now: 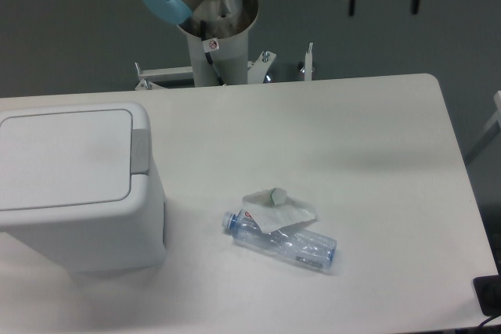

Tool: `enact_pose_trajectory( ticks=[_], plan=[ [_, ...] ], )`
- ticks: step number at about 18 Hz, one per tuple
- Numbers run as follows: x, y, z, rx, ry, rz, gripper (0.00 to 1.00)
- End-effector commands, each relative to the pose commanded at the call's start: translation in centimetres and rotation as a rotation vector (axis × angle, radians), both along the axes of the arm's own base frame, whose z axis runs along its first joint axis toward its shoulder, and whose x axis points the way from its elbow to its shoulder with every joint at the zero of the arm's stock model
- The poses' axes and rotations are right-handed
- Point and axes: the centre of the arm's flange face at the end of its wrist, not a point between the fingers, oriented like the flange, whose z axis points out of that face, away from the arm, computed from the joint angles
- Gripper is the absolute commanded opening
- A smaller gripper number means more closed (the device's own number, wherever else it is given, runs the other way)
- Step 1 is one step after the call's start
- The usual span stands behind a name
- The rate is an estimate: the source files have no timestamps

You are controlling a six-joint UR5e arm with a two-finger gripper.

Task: Open the trash can
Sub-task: 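Move the open gripper down toward the lid edge of the white trash can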

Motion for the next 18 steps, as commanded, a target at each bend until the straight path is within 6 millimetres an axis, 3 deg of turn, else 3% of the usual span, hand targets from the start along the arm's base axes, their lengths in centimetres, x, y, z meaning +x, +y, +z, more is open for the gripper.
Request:
enact_pose_trajectory(
  ticks=[3, 7, 10, 14, 18],
  plan=[
    [1.9, 4.4, -0.1, 0.048, -0.066, 0.073, 1.0],
    [3.8, 12.4, -0.1, 0.098, -0.214, 0.173, 1.0],
    [5.7, 15.0, -0.5, 0.149, -0.315, 0.17, 1.0],
    [6.4, 17.4, -2.6, 0.168, -0.445, 0.223, 1.0],
    [7.9, 19.9, -4.2, 0.151, -0.434, 0.173, 1.0]
  ],
)
